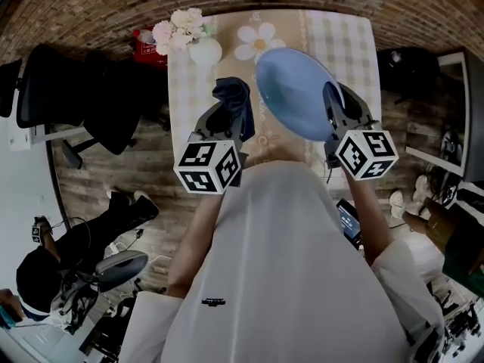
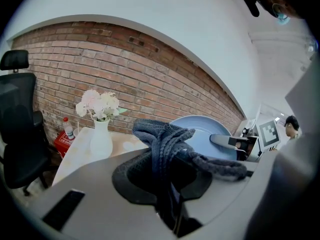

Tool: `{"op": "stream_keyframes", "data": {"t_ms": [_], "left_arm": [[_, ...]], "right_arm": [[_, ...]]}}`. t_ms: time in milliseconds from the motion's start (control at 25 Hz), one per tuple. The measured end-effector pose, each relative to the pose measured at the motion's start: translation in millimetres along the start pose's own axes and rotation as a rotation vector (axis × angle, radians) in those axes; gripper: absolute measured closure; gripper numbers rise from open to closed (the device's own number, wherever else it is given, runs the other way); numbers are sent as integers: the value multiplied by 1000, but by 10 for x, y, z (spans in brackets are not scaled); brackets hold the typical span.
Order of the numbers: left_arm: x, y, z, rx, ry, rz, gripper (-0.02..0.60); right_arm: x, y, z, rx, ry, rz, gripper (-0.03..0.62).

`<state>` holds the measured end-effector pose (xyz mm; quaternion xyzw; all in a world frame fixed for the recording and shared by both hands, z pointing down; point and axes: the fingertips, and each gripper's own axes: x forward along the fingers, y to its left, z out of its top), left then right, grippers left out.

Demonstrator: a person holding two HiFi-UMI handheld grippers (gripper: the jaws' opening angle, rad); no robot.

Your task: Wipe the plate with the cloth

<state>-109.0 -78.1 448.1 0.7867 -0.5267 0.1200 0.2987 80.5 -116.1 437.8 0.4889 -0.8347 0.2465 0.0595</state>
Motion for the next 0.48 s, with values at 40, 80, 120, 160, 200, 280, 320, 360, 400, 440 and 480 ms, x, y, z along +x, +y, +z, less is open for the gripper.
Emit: {"op": "stream_keyframes", "data": {"t_ms": [40, 80, 120, 160, 200, 280, 320, 360, 400, 440, 480], "left_arm": [[1, -10, -12, -3, 1, -2, 520], [0, -19, -24, -7, 2, -3, 520], [3, -25, -31, -9, 3, -3, 520], [10, -30, -29, -10, 3, -3, 520], [20, -33, -23, -10, 2, -4, 520], [39, -41, -15, -12, 3, -9, 520], [46, -45, -20, -15, 5, -13, 520], [54, -50, -33, -18, 10, -17, 520], [62, -57, -51, -23, 14, -21, 520], [69, -66, -72, -27, 19, -24, 520], [77, -77, -93, -30, 23, -27, 520]], "right_arm": [[-13, 13, -23, -17, 14, 9, 536], [-28, 20, -47, -27, 27, 18, 536], [-41, 20, -63, -29, 38, 24, 536], [-50, 15, -69, -26, 44, 29, 536], [-55, 10, -66, -22, 46, 31, 536], [-57, 7, -46, -15, 46, 29, 536], [-55, 13, -38, -9, 44, 29, 536], [-51, 23, -33, -1, 41, 32, 536], [-50, 32, -30, 10, 38, 38, 536], [-51, 41, -28, 22, 33, 45, 536], [-54, 49, -27, 33, 29, 51, 536]]}}
